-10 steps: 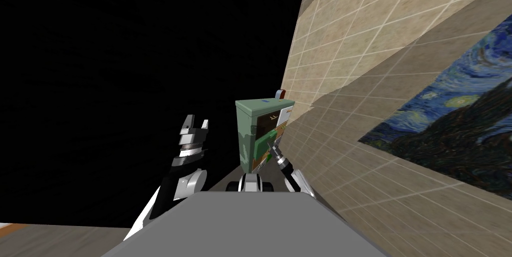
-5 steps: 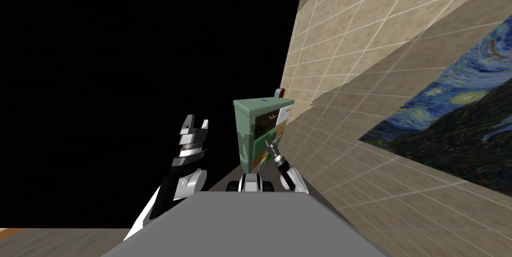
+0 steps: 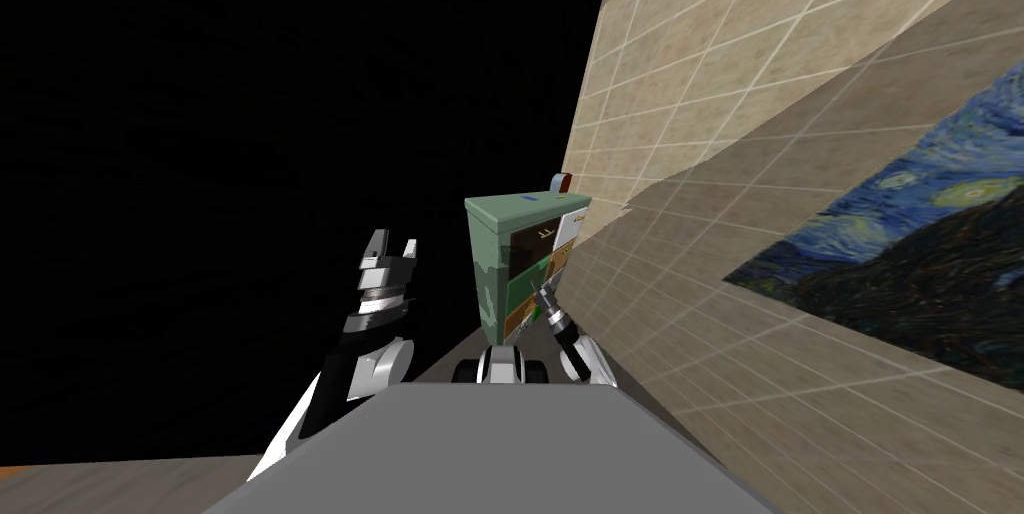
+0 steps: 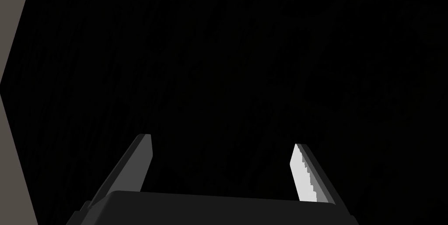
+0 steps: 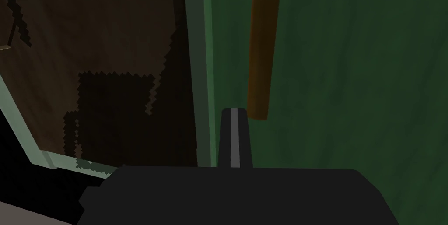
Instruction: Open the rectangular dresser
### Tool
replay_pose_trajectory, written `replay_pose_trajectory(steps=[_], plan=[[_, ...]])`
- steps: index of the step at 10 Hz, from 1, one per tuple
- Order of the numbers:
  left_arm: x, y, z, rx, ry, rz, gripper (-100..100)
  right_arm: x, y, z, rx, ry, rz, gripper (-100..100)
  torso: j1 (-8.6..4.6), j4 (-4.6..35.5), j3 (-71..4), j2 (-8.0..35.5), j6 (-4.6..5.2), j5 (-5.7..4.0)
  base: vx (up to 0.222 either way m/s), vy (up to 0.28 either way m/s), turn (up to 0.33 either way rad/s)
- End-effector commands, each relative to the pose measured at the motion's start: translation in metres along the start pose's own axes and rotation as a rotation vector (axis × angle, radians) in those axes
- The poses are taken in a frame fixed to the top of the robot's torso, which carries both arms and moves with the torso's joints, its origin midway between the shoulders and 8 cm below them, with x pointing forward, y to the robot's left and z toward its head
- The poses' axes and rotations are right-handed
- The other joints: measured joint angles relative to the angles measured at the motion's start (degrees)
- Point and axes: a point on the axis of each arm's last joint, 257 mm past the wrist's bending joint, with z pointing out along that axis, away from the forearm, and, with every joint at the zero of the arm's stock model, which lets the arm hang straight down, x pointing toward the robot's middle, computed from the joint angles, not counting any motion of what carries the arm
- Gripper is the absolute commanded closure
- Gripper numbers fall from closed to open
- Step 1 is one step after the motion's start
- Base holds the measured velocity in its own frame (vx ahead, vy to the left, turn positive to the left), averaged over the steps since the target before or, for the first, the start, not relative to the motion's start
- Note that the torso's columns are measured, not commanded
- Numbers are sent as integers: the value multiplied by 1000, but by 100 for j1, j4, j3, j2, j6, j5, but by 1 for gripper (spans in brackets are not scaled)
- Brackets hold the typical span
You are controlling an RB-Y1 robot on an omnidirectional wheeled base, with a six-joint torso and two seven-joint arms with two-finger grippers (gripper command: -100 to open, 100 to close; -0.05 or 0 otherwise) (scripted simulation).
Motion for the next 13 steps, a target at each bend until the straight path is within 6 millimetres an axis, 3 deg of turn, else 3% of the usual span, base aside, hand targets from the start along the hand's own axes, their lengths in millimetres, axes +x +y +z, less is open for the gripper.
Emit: replay_pose_trajectory(steps=[1, 6, 11, 13], plan=[[0, 0, 0, 0, 0, 0, 0, 12, 4, -11, -34, -20, -44, -100, -3, -7, -2, -6, 6, 0, 0, 0, 0], [0, 0, 0, 0, 0, 0, 0, 34, 10, -29, -99, -54, -121, -100, 7, 8, 4, 11, -3, 3, 1, -9, 1], [0, 0, 0, 0, 0, 0, 0, 7, 12, -9, -56, -19, -34, -100, 20, 6, 1, 7, -3, 6, 2, -46, 22], [0, 0, 0, 0, 0, 0, 0, 18, 5, -3, -60, -17, -40, -100, 13, 7, 3, 9, -3, 5, 0, 11, -10]])
